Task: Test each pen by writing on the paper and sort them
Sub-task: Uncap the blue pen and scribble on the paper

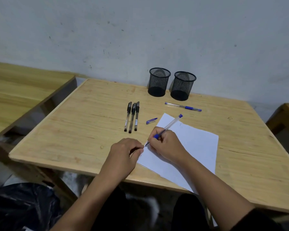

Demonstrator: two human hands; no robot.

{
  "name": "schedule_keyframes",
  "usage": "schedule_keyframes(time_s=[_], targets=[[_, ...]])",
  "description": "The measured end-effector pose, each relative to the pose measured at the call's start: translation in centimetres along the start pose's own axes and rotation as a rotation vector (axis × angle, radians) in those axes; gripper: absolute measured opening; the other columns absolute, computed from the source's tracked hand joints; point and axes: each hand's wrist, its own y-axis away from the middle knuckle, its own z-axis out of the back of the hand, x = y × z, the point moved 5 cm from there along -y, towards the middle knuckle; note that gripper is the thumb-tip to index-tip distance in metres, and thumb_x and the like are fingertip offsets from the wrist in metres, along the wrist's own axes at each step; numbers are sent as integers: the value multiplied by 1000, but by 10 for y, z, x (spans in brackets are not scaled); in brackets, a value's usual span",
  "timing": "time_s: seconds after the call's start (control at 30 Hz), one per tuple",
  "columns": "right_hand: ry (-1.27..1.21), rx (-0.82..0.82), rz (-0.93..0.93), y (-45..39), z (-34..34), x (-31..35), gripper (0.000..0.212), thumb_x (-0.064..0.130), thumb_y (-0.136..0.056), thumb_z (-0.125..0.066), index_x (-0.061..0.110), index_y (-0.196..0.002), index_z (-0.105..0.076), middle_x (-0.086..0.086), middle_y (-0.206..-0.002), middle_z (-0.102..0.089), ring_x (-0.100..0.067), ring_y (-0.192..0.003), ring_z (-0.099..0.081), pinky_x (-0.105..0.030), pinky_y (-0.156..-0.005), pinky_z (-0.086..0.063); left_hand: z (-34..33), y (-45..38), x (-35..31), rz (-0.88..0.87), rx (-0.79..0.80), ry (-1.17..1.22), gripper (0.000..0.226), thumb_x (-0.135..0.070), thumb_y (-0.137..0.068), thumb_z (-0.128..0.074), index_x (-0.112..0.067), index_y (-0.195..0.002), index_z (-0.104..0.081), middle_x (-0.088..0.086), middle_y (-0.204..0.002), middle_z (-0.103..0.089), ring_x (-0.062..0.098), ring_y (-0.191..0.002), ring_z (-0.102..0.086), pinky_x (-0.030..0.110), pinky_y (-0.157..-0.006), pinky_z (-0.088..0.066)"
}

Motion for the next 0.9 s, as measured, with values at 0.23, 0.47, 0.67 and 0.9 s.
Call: schedule_keyframes(time_s=[0.23,0.47,0.67,0.9], targets=[[119,21,59,2,-2,2,13,6,-83,-56,3,-74,-64,-19,-76,-62,-12,-62,-50,-16,-56,-41,-1,-1,2,3,-7,13,9,-12,-80,-67,-16,-87,-71,-3,-88,-71,10,-86,-61,14,-77,-40],[146,4,85,3,-3,4,12,4,-82,-55,0,-75,-64,-21,-76,-61,-12,-63,-50,-13,-56,-40,-2,-1,1,-9,-1,-5,10,-14,-81,-66,-16,-89,-72,-3,-91,-72,10,-88,-61,17,-79,-40],[158,-30,80,4,-1,5,11,3,-80,-55,0,-73,-62,-20,-73,-61,-13,-63,-50,-13,-54,-40,-2,-1,1,-13,2,-13,9,-14,-81,-66,-17,-88,-72,-5,-91,-72,8,-88,-61,5,-75,-33],[161,-33,89,2,-2,5,11,3,-80,-56,0,-71,-62,-19,-72,-61,-14,-63,-51,-17,-55,-41,-3,-2,2,-24,-10,-12,9,-13,-81,-67,-17,-87,-72,-5,-89,-72,9,-87,-62,17,-78,-40]])
